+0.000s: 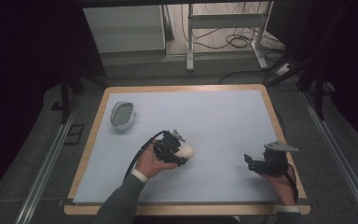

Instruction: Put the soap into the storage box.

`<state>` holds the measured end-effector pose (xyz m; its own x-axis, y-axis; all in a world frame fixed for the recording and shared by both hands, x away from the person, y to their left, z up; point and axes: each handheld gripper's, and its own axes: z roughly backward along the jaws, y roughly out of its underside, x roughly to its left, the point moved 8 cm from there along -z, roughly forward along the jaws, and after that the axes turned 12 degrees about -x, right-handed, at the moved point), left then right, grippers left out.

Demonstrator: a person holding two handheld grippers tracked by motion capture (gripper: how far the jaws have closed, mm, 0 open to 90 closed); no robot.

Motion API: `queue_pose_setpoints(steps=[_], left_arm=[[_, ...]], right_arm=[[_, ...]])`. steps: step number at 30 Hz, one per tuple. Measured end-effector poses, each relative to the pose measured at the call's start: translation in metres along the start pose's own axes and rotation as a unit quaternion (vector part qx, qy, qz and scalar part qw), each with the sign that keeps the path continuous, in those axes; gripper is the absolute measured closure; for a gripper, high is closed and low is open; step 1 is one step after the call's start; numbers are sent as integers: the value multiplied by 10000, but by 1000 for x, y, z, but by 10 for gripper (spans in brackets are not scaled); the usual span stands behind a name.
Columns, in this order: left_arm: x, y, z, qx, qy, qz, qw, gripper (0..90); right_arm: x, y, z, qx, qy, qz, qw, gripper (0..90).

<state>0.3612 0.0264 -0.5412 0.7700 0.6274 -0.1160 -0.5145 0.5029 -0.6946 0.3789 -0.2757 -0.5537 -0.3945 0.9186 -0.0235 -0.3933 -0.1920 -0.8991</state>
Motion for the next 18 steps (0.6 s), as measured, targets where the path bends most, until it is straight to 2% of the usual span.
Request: queue_pose_setpoints(steps=[18], left_arm=[[27,2,17,-24,-237,157,9996,493]], right_arm=[[-1,1,-1,23,15,7,10000,89]])
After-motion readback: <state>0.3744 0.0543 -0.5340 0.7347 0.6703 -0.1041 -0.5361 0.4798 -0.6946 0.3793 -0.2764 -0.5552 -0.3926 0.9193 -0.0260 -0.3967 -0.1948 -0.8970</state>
